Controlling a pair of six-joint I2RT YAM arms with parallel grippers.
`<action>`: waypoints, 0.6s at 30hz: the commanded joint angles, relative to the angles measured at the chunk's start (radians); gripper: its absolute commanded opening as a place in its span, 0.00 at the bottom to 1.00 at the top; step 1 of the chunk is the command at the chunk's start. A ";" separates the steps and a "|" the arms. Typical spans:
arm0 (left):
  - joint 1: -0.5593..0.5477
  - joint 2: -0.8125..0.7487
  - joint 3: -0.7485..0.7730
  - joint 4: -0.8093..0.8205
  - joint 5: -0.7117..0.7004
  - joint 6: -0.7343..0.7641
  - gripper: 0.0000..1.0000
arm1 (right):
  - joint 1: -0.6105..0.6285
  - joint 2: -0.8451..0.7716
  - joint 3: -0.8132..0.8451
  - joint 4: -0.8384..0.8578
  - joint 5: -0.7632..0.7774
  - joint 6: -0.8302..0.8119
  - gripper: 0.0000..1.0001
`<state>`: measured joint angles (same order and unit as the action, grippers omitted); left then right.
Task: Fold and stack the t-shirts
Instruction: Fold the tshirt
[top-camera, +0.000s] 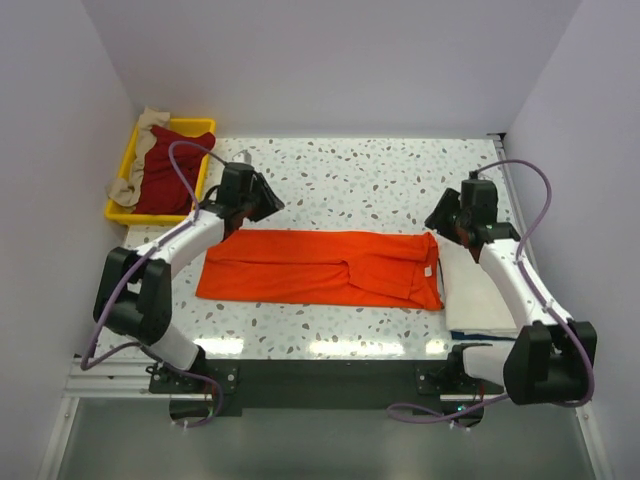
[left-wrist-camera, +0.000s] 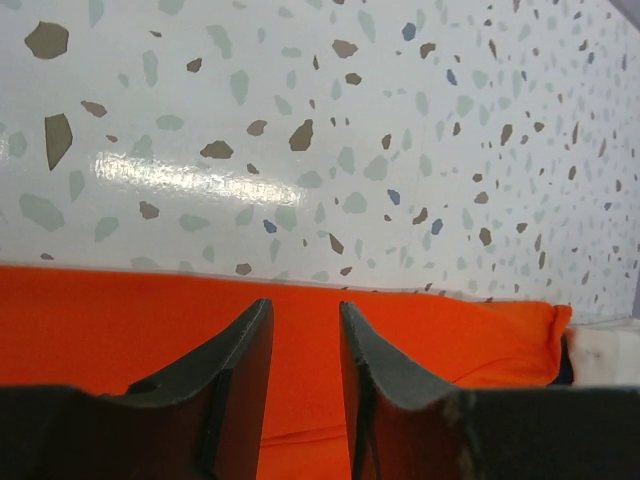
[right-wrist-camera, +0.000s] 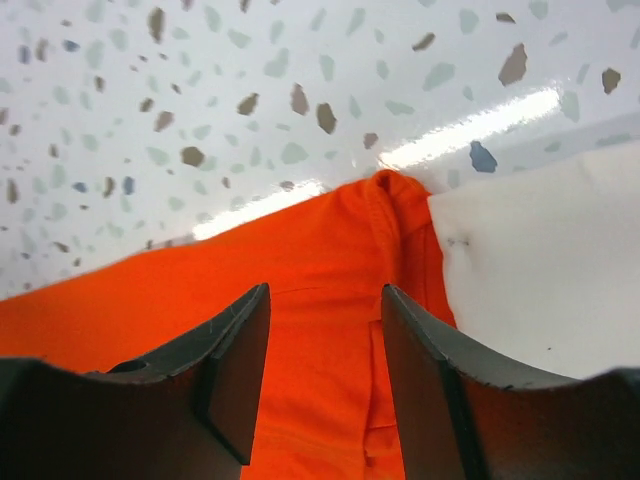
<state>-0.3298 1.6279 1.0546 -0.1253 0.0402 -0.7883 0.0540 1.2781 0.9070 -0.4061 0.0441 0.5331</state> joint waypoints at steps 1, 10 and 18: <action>-0.005 -0.111 -0.042 -0.014 -0.022 0.026 0.38 | 0.029 -0.088 -0.022 -0.020 -0.042 0.024 0.52; -0.040 -0.246 -0.317 0.042 -0.037 0.043 0.36 | 0.297 -0.042 -0.152 0.092 0.045 0.136 0.51; -0.090 -0.286 -0.461 0.070 -0.102 0.049 0.31 | 0.334 0.090 -0.195 0.173 0.066 0.163 0.51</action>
<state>-0.4042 1.3754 0.6212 -0.1112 -0.0151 -0.7624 0.3775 1.3384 0.7132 -0.3111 0.0658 0.6685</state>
